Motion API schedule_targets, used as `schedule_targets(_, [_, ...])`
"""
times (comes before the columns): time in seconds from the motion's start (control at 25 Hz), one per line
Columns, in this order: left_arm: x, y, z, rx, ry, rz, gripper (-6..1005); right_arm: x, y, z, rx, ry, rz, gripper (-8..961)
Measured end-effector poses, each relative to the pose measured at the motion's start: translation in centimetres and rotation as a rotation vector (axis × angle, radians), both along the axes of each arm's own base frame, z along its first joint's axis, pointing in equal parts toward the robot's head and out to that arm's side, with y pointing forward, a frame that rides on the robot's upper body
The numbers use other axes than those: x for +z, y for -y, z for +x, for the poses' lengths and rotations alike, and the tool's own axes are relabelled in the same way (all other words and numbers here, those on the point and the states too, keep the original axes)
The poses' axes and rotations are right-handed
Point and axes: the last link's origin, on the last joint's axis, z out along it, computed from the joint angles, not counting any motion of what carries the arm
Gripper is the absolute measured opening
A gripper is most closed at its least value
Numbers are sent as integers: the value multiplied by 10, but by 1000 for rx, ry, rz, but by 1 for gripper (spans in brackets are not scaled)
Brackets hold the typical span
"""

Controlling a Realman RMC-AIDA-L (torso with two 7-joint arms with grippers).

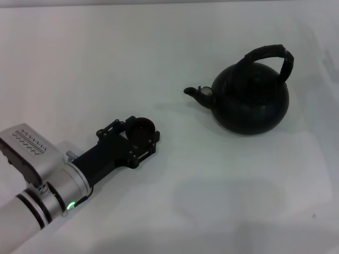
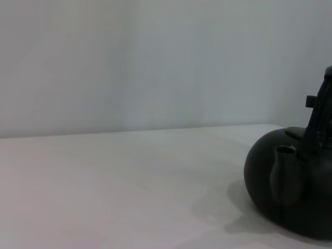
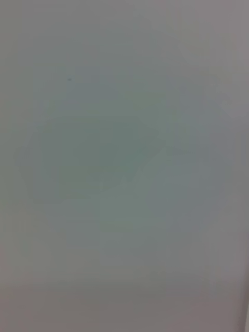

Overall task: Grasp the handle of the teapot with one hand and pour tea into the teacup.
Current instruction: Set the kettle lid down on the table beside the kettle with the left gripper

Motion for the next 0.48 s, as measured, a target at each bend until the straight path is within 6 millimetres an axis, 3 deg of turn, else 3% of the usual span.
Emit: schedule_targets(0.48, [1,0,-3,8,-12,1,703,1,-2,0,-1,0,4,665])
